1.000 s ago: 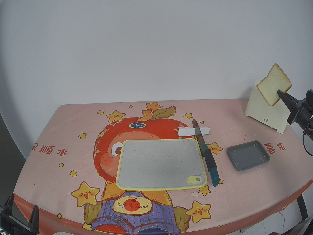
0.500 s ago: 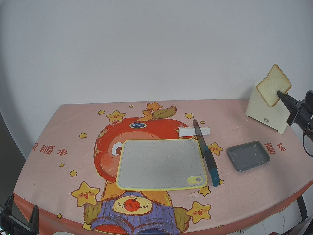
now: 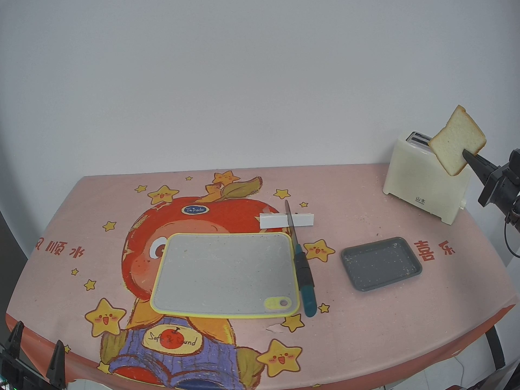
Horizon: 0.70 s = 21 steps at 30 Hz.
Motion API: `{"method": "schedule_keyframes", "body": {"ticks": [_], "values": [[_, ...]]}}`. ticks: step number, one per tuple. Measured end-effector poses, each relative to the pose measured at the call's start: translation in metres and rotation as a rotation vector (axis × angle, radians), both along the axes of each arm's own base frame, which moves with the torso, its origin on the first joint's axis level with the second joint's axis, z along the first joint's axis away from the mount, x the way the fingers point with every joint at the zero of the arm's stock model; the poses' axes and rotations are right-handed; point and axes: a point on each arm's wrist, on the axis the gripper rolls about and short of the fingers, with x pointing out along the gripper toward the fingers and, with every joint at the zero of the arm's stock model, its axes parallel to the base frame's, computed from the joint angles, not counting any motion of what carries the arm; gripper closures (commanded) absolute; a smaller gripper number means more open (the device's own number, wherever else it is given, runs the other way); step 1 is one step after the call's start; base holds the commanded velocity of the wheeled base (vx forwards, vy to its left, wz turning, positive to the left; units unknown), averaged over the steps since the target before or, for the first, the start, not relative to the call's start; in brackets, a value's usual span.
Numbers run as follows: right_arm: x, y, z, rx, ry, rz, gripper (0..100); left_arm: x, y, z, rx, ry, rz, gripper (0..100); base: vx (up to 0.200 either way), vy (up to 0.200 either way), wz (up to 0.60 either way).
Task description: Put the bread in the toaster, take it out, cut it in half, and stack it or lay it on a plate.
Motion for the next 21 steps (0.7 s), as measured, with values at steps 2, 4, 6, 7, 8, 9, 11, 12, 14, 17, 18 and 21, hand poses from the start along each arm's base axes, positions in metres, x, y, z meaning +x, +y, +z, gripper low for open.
{"method": "schedule_keyframes", "body": {"ticks": [2, 4, 6, 7, 8, 9, 11, 12, 14, 17, 18, 21], "values": [[0.0, 0.0, -0.0002, 0.0, 0.001, 0.001, 100, 0.0, 0.0, 0.0, 0.0, 0.0, 0.0, 0, 0.0, 0.0, 0.0], [-0.0002, -0.001, 0.0001, -0.001, -0.002, -0.005, 100, 0.0, 0.0, -0.0003, 0.0, 0.002, -0.002, 0, 0.0, 0.0, 0.0], [-0.0001, -0.0006, -0.001, 0.0, 0.005, -0.002, 100, 0.0, 0.0, -0.0001, 0.0, 0.0, 0.0, 0, 0.0, 0.0, 0.0], [0.0, -0.0003, -0.0007, 0.0, 0.002, 0.0, 100, 0.0, 0.0, -0.0002, 0.0, 0.001, 0.0, 0, 0.0, -0.2, 0.0], [0.0, -0.0006, -0.0008, 0.0, 0.004, -0.002, 100, 0.0, 0.0, -0.0001, 0.0, 0.0, 0.0, 0, 0.0, -0.2, 0.0], [0.0, -0.0006, -0.0008, 0.0, 0.003, -0.002, 100, 0.0, 0.0, -0.0002, 0.001, 0.001, 0.0, 0, 0.0, -0.2, 0.0], [0.0, -0.0007, -0.0009, 0.0, 0.004, -0.002, 100, 0.0, 0.0, -0.0001, 0.0, 0.0, 0.001, 0, 0.0, -0.2, 0.0], [0.0001, -0.0007, -0.001, 0.0, 0.004, -0.002, 100, 0.0, 0.0, -0.0001, 0.0, 0.0, 0.0, 0, 0.0, -0.2, 0.0], [0.0, -0.0008, -0.0011, 0.0, 0.005, -0.003, 100, 0.0, 0.0, -0.0002, 0.0, 0.001, 0.0, 0, 0.0, 0.0, 0.0], [0.0, -0.0007, -0.0012, 0.0, 0.005, -0.002, 100, 0.0, 0.0, 0.0, 0.0, 0.0, 0.0, 0, 0.0, 0.0, 0.0], [-0.0001, -0.001, -0.0012, 0.0, 0.005, -0.003, 100, 0.0, 0.0, -0.0001, 0.0, 0.0, 0.0, 0, 0.0, 0.0, 0.0], [0.0, -0.0014, -0.0012, 0.0, 0.005, -0.005, 100, 0.0, 0.0, 0.0, 0.0, 0.0, 0.001, 0, 0.0, 0.0, 0.0]]}}
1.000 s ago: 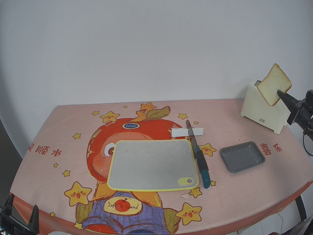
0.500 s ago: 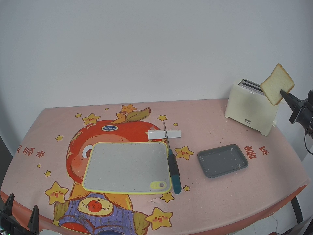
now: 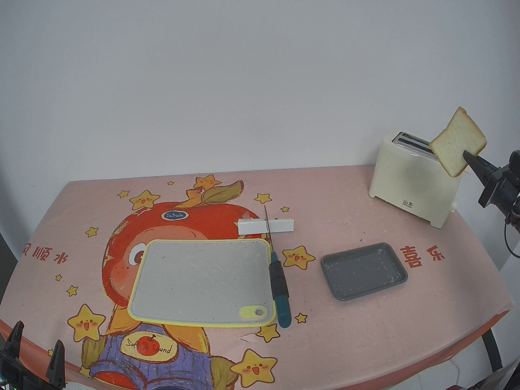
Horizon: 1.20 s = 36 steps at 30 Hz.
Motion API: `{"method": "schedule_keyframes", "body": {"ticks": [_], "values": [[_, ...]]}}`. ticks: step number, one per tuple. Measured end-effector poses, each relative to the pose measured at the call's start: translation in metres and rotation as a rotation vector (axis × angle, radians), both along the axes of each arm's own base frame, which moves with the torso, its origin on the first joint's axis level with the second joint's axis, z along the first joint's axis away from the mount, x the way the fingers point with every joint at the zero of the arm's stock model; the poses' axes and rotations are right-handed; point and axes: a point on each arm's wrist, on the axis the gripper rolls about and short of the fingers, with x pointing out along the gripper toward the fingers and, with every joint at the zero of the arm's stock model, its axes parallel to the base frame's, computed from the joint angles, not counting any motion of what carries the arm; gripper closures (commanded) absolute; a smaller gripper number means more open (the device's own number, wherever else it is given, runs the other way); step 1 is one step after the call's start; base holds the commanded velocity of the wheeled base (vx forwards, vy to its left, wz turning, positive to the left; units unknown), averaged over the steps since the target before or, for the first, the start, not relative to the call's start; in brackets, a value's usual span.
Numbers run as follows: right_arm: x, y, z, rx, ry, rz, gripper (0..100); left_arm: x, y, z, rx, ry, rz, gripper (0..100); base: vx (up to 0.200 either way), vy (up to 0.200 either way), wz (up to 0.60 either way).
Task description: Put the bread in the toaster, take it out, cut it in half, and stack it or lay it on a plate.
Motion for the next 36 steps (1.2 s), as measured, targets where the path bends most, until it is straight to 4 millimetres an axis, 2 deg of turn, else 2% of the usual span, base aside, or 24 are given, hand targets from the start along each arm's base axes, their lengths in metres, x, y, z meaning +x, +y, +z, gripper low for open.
{"method": "schedule_keyframes", "body": {"ticks": [3, 12, 21, 30, 36], "values": [[0.0, 0.0, 0.0, 0.0, 0.0, 0.0, 100, 0.0, 0.0, 0.0, 0.0, 0.0, 0.0, 0, 0.0, 0.0, 0.0], [0.0, -0.001, -0.001, -0.001, 0.003, -0.002, 100, 0.0, 0.0, 0.0, 0.0, -0.001, 0.0, 0, 0.0, -0.2, 0.0], [0.0, -0.009, 0.0, -0.002, 0.0, -0.034, 100, 0.0, 0.0, 0.0, 0.0, -0.001, 0.0, 0, 0.0, 0.0, 0.0], [0.003, -0.01, -0.006, -0.006, 0.025, -0.039, 100, 0.0, 0.0, 0.0, 0.001, -0.001, 0.0, 0, 0.0, -0.2, 0.0], [0.004, -0.01, -0.009, -0.006, 0.036, -0.039, 100, 0.0, 0.0, 0.0, 0.002, -0.001, 0.001, 0, 0.0, 0.0, 0.0]]}}
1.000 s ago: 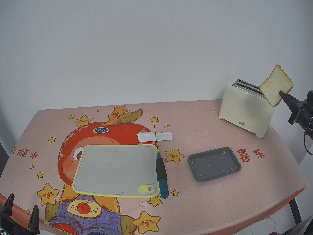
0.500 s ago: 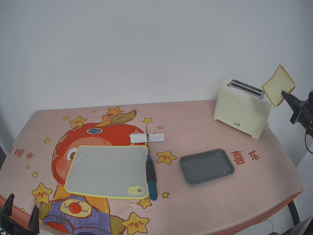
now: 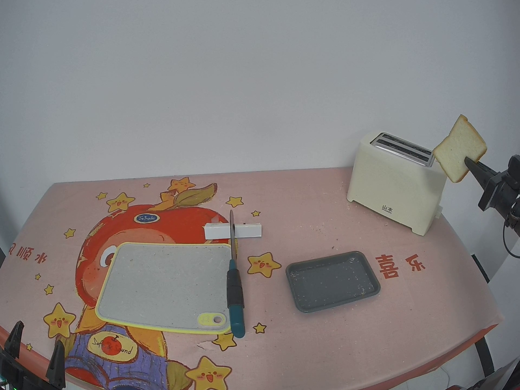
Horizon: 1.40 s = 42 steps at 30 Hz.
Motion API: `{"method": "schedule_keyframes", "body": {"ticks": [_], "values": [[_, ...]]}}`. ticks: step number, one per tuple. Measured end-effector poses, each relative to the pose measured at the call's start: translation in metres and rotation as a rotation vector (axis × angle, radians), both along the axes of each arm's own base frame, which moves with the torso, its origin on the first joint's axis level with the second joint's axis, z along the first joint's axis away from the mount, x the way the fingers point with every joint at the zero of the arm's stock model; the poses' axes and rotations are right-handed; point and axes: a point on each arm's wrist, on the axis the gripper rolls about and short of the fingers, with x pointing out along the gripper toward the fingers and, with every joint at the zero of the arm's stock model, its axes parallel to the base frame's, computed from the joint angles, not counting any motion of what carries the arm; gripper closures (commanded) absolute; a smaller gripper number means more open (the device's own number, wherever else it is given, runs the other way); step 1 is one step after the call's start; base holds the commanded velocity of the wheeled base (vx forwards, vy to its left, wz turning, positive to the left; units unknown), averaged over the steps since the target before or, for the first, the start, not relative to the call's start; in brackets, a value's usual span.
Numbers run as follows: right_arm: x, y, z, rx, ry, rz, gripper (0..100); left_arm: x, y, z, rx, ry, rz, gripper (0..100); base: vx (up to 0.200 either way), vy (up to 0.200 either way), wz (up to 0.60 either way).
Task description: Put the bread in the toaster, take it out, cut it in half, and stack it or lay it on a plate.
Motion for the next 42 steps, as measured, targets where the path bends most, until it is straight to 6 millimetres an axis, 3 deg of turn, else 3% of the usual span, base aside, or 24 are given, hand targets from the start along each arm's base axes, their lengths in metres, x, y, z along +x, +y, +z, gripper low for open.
{"method": "schedule_keyframes", "body": {"ticks": [18, 24, 30, 36, 42], "values": [[0.0005, 0.0001, -0.002, 0.001, 0.008, 0.0, 100, 0.0, 0.0, 0.0, 0.0, 0.0, 0.0, 0, 0.0, -0.033, 0.0], [0.0002, 0.0001, -0.0026, 0.001, 0.011, 0.0, 100, 0.0, 0.0, 0.0, -0.001, 0.0, 0.0, 0, 0.2, 0.0, 0.0], [0.0, -0.0003, -0.0031, 0.001, 0.012, -0.003, 100, 0.0, 0.0, -0.0001, -0.001, 0.0, 0.0, 0, 0.0, 0.0, 0.0], [0.0, 0.0, -0.0035, 0.001, 0.014, -0.001, 100, 0.0, 0.0, 0.0, 0.0, 0.0, 0.0, 0, 0.0, -0.2, 0.0], [0.0, 0.0004, -0.0035, 0.0, 0.013, 0.002, 100, -0.0001, 0.0, 0.0, 0.0, -0.001, -0.001, 0, 0.0, 0.0, 0.0]]}}
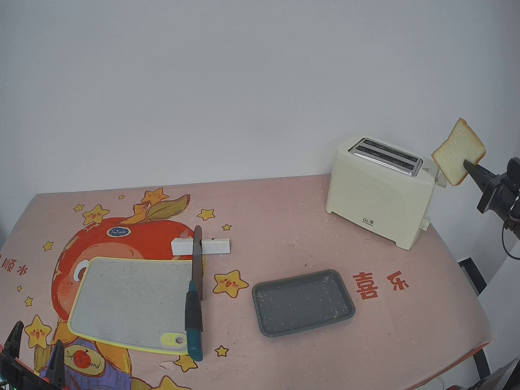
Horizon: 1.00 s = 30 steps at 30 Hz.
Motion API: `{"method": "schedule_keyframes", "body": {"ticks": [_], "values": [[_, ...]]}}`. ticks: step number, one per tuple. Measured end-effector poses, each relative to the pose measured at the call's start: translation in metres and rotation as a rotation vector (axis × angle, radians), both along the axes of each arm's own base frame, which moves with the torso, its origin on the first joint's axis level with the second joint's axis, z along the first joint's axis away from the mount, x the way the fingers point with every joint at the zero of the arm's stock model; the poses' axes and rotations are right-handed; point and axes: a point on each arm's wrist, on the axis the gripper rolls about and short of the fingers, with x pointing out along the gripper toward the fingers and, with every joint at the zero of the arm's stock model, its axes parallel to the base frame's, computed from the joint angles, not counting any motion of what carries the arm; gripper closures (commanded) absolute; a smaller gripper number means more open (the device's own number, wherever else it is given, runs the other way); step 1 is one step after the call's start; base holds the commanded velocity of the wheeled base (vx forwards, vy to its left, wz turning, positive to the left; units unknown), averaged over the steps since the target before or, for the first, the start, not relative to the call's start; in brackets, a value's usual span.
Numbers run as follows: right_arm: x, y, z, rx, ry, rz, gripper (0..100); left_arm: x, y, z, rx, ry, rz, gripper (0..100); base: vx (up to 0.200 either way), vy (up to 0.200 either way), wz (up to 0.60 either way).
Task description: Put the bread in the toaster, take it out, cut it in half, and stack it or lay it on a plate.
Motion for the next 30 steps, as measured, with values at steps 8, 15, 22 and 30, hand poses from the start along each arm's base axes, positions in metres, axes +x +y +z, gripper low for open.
{"method": "schedule_keyframes", "body": {"ticks": [8, 15, 22, 30], "values": [[-0.001, 0.001, -0.002, 0.0, 0.005, 0.002, 100, 0.0, 0.0, 0.0, 0.0, 0.0, 0.001, 0, 0.0, -0.125, 0.0], [-0.001, 0.001, -0.002, 0.0, 0.008, 0.005, 100, 0.0, 0.0, 0.0, 0.0, 0.0, 0.001, 0, 0.0, -0.029, 0.0], [-0.002, 0.004, -0.003, 0.01, 0.015, 0.02, 100, 0.0, 0.0, 0.0, -0.002, -0.001, 0.001, 0, 0.0, 0.0, 0.0], [-0.005, 0.019, -0.003, 0.04, 0.023, 0.095, 100, 0.0, 0.0, 0.0, -0.002, -0.001, 0.001, 0, 0.0, 0.0, 0.0]]}}
